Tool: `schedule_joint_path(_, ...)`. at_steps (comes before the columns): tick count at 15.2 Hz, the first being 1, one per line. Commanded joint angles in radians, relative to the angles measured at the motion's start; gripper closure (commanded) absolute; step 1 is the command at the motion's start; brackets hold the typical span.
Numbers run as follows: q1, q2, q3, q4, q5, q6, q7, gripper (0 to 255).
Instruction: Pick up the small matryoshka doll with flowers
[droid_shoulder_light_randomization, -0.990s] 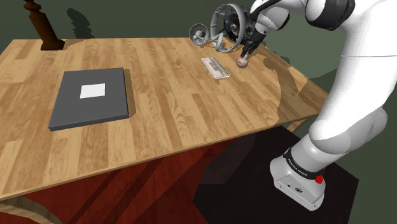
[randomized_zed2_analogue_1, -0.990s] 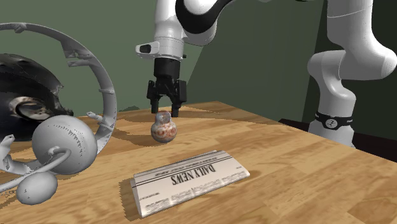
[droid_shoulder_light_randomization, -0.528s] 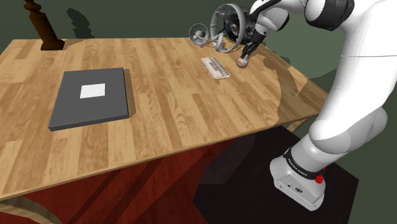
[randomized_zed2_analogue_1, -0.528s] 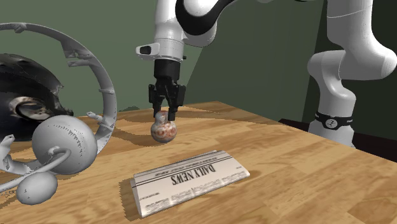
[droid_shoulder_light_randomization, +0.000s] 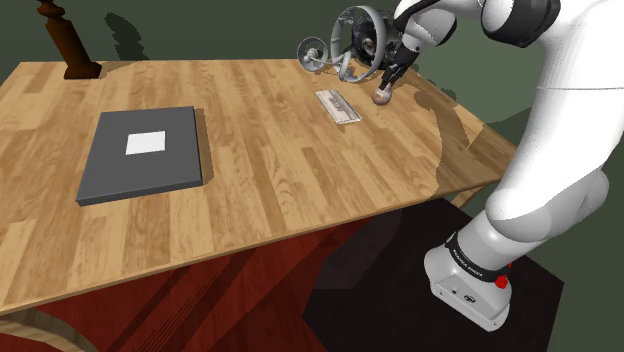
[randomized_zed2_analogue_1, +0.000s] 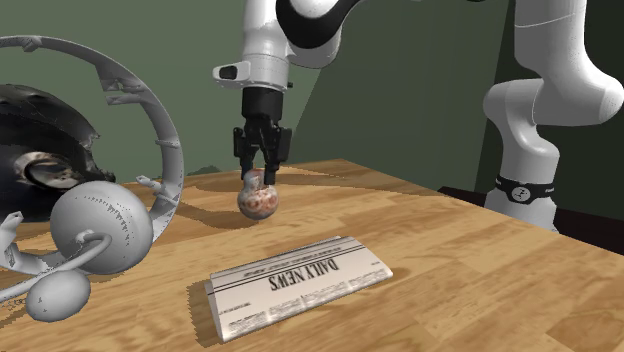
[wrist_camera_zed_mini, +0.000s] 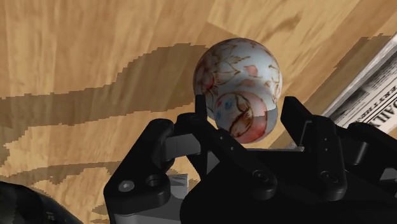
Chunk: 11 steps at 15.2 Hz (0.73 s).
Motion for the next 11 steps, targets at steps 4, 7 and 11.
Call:
schedule_joint_path(4, 0.006, -0.028, -0.011, 0.026, -0.023, -0.049, 0.023, 255)
schedule_joint_path(7, 0.008, -0.044, -0.017, 0.044, -0.036, -0.080, 0.036, 255)
schedule_joint_path(11, 0.011, -0.062, -0.024, 0.071, -0.053, -0.122, 0.053, 255)
